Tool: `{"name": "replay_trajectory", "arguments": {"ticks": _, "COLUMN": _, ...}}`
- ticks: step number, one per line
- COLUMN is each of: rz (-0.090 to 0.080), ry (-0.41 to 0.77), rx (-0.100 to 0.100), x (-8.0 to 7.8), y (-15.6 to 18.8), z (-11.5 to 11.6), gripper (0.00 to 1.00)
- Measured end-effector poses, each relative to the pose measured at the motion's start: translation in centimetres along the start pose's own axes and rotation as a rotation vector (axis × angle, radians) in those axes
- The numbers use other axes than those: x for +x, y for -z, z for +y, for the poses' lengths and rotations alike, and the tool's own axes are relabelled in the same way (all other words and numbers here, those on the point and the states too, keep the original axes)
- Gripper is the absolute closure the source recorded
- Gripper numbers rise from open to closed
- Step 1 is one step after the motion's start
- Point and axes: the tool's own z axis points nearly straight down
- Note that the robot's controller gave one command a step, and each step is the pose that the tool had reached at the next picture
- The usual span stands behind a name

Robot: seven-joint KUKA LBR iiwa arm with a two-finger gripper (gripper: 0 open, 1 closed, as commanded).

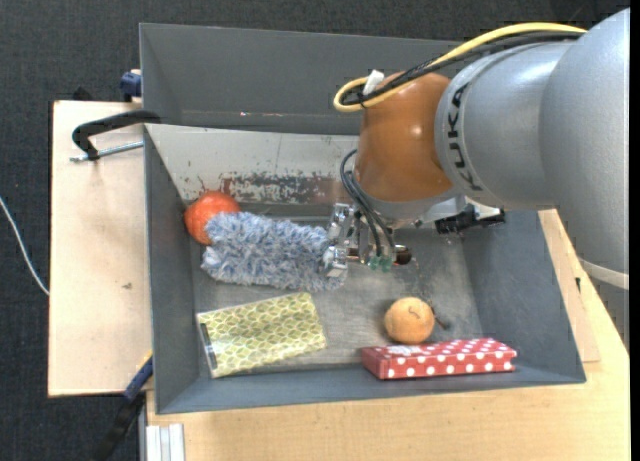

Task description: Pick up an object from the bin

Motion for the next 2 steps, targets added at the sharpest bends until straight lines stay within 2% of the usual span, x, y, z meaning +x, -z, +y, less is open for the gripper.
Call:
{"name": "replay_trajectory", "arguments": {"ticks": 1, "rz": -0.014, "ry": 0.048, "rx": -0.004, "x": -0.6, "y": 3.1, "z": 0.8, "gripper": 1.0}}
{"name": "replay_trajectory", "arguments": {"ticks": 2, "rz": -0.007, "ry": 0.016, "rx": -0.002, "x": -0.3, "y": 11.7, "z": 1.9, "gripper": 1.0}}
